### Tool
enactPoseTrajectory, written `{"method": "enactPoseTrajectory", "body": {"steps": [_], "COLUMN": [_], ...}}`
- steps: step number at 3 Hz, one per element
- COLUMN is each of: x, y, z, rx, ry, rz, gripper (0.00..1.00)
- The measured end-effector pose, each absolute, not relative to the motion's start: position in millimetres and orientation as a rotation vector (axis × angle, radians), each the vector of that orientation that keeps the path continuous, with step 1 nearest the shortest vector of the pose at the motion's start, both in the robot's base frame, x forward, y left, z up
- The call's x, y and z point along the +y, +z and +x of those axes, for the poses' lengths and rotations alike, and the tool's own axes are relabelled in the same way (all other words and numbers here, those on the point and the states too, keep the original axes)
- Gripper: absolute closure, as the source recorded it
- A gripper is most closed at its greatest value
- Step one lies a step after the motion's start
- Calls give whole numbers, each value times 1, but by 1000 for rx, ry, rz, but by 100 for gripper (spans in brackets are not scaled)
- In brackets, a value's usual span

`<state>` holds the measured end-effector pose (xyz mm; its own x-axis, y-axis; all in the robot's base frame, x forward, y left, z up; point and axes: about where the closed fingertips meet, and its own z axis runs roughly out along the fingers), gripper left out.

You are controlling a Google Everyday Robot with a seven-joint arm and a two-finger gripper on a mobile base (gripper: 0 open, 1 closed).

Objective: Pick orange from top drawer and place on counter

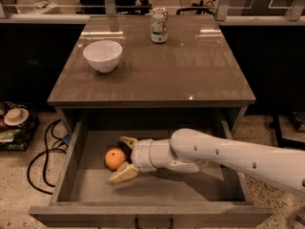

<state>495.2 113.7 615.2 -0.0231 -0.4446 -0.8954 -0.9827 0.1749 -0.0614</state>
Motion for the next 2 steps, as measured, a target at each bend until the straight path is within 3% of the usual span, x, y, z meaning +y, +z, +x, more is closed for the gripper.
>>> {"method": "enactPoseTrajectory", "body": {"steps": [2], "x": [117], "y": [615], "z": [494], "rx": [1600], "ry": [804], "rz": [-1401], "gripper": [64]}}
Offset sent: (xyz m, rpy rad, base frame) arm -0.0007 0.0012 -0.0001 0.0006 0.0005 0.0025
